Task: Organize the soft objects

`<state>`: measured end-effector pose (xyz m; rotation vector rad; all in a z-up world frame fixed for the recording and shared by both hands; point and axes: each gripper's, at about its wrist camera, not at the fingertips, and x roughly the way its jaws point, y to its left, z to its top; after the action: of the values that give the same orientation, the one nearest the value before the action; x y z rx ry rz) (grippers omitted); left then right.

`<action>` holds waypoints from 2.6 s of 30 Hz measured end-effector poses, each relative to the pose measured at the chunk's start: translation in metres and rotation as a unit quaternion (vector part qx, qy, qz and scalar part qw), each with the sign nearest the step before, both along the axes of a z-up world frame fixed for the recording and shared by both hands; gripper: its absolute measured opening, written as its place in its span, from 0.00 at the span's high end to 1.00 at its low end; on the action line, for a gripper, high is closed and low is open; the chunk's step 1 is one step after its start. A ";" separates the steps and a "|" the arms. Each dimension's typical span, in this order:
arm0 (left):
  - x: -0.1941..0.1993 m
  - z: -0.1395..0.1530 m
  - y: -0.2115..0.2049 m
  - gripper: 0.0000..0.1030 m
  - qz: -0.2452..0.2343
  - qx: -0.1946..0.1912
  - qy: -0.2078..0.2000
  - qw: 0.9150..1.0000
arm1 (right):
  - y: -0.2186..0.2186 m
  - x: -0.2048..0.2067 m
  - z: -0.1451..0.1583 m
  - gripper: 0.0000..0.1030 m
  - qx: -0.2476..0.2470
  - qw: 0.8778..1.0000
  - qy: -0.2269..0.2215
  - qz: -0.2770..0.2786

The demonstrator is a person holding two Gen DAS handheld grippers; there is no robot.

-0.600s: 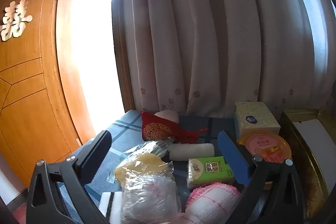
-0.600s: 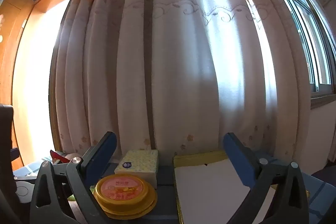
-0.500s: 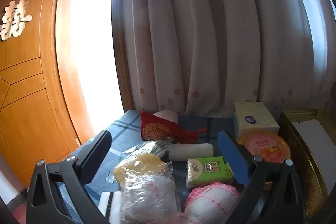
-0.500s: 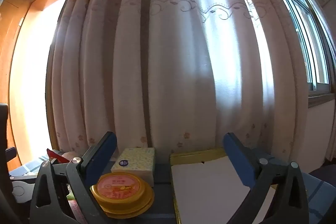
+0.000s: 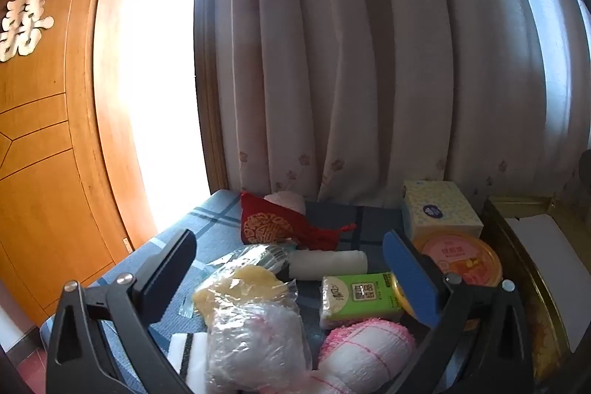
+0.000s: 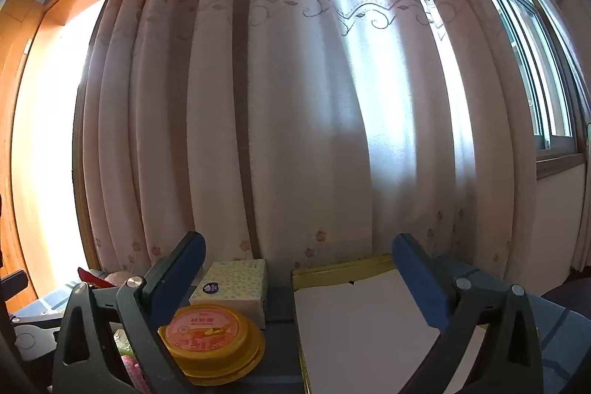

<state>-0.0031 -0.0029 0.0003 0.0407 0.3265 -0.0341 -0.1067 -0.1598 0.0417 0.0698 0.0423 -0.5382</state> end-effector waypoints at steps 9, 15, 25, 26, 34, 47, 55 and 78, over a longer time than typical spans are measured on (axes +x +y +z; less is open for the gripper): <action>-0.002 0.000 0.006 0.00 0.000 -0.004 0.001 1.000 | -0.001 0.000 0.000 0.01 0.004 1.000 0.000 -0.001; -0.003 -0.001 0.006 0.00 0.000 -0.004 0.001 1.000 | 0.001 0.000 0.001 0.00 0.000 1.000 0.001 0.001; -0.003 -0.001 0.009 0.00 -0.001 -0.005 0.007 1.000 | 0.001 0.001 0.001 0.01 0.002 1.000 0.003 0.002; -0.003 -0.001 0.009 0.00 -0.001 -0.005 0.008 1.000 | 0.001 0.001 0.001 0.01 0.001 1.000 0.003 0.002; -0.001 -0.001 0.009 0.00 -0.001 -0.005 0.011 1.000 | 0.001 0.002 0.001 0.01 0.002 1.000 0.005 0.003; -0.001 -0.001 0.010 0.00 -0.001 -0.006 0.011 1.000 | 0.001 0.002 0.000 0.01 0.001 1.000 0.004 0.003; -0.002 -0.002 0.014 0.00 0.002 -0.009 0.009 1.000 | 0.001 0.002 0.000 0.01 0.001 1.000 0.004 0.003; -0.008 -0.001 0.022 0.00 0.010 -0.019 0.022 1.000 | 0.009 0.003 0.000 0.01 -0.013 1.000 0.001 0.017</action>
<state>-0.0109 0.0194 -0.0007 -0.0002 0.3709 -0.0219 -0.1037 -0.1508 0.0417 0.0435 0.0395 -0.5042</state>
